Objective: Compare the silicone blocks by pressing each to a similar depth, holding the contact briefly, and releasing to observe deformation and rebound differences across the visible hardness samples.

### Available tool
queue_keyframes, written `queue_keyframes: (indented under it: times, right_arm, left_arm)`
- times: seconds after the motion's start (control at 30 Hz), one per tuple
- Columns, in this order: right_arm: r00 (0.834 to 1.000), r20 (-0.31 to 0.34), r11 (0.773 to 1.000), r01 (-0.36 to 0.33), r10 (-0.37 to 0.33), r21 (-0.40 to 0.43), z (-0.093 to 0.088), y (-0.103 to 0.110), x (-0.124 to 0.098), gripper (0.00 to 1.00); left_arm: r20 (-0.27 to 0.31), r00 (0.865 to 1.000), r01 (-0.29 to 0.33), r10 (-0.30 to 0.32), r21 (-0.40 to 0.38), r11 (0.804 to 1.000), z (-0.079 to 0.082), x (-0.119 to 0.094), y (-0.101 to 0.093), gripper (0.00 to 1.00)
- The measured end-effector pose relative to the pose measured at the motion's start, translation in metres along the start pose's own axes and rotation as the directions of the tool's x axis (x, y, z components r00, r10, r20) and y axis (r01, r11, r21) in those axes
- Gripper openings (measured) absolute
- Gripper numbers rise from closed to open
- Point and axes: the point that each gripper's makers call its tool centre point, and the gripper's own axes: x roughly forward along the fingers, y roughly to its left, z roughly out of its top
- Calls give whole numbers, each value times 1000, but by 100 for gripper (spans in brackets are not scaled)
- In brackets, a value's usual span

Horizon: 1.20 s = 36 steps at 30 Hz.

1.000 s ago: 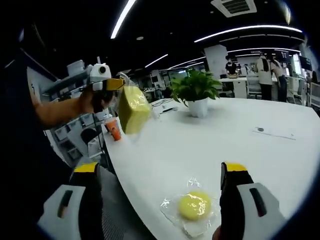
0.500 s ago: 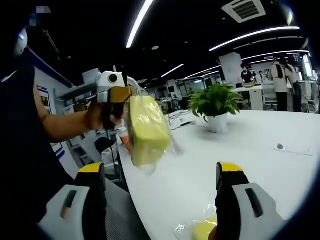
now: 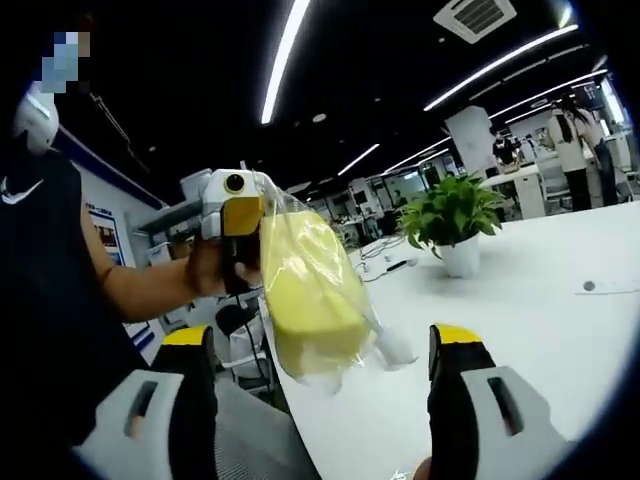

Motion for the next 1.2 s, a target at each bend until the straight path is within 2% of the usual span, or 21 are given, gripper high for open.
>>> queue_keyframes:
  times: [0.2,0.37,0.7,0.83,0.97,1.2]
  right_arm:
    - [998,58,999,-29,27,35,6,1,1,69]
    - [997,72,998,-33,30,50,5,3,4,62]
    - [996,73,999,-51,49,13,8,6,6,38]
    - [996,65,998,-55,54,14,6,7,6,37]
    - [996,65,998,-57,57,2,6,9,5,30]
    - [996,52,997,-74,72,34,4,10,5,26]
  left_arm:
    - [3,1000,-3,3,1,1000,0,2,0,0]
    - [10,1000,-11,11,0,1000,0,2,-1,0]
    - [7,1000,-2,3,-10,1000,-1,2,-5,0]
    - [18,1000,0,0,-12,1000,1,3,-7,0]
    - [19,1000,1,-1,-10,1000,2,4,-7,0]
    - [23,1000,-11,11,1,1000,0,3,-4,0]
